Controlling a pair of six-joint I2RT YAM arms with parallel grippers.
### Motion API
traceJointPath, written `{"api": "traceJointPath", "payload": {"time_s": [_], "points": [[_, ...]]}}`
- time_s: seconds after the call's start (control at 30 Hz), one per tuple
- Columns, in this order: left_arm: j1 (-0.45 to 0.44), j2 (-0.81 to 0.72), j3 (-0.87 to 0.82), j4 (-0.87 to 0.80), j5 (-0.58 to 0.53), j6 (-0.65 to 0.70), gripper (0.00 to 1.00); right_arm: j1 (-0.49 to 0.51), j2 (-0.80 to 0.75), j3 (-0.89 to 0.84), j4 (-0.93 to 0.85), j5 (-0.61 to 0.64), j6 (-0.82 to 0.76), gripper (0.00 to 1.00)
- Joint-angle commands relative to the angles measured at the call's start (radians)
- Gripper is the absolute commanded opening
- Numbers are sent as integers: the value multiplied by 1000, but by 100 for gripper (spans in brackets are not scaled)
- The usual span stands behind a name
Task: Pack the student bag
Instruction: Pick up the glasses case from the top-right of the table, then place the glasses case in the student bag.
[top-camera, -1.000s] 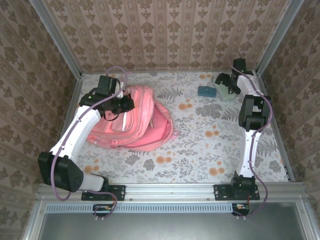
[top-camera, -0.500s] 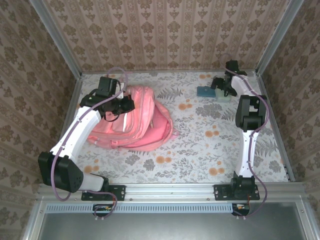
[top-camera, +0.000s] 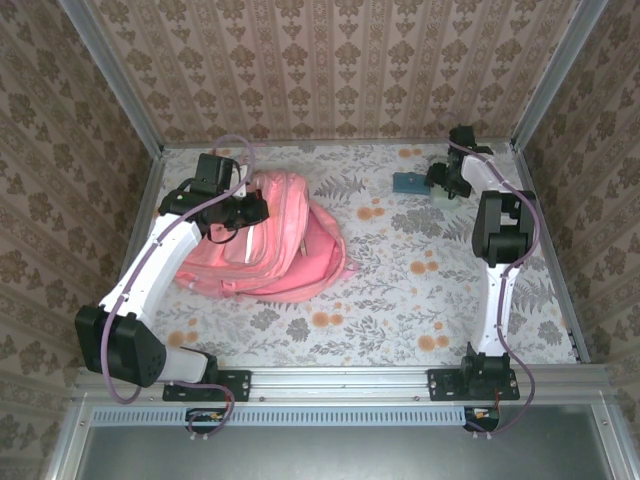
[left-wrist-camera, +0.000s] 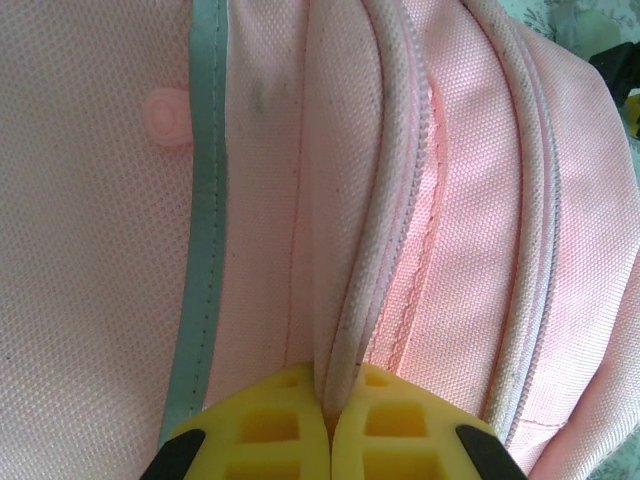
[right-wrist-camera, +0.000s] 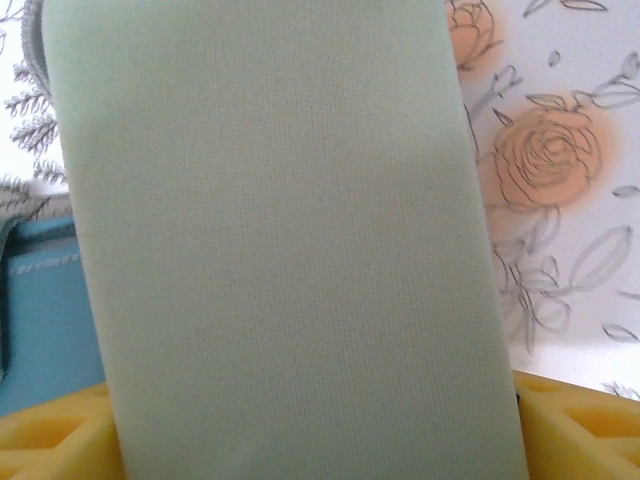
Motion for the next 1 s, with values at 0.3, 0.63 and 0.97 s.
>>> {"api": "traceJointPath", "payload": {"time_s": [0.3, 0.63, 0.97], "points": [[19, -3, 47, 47, 41, 13, 0, 61, -407, -285, 99, -98, 144, 76], [55, 39, 124, 82, 106, -8, 0, 358, -648, -538, 221, -144, 268, 76], [81, 31, 149, 141, 135, -81, 0, 653, -618, -577, 336, -165, 404, 76]]}}
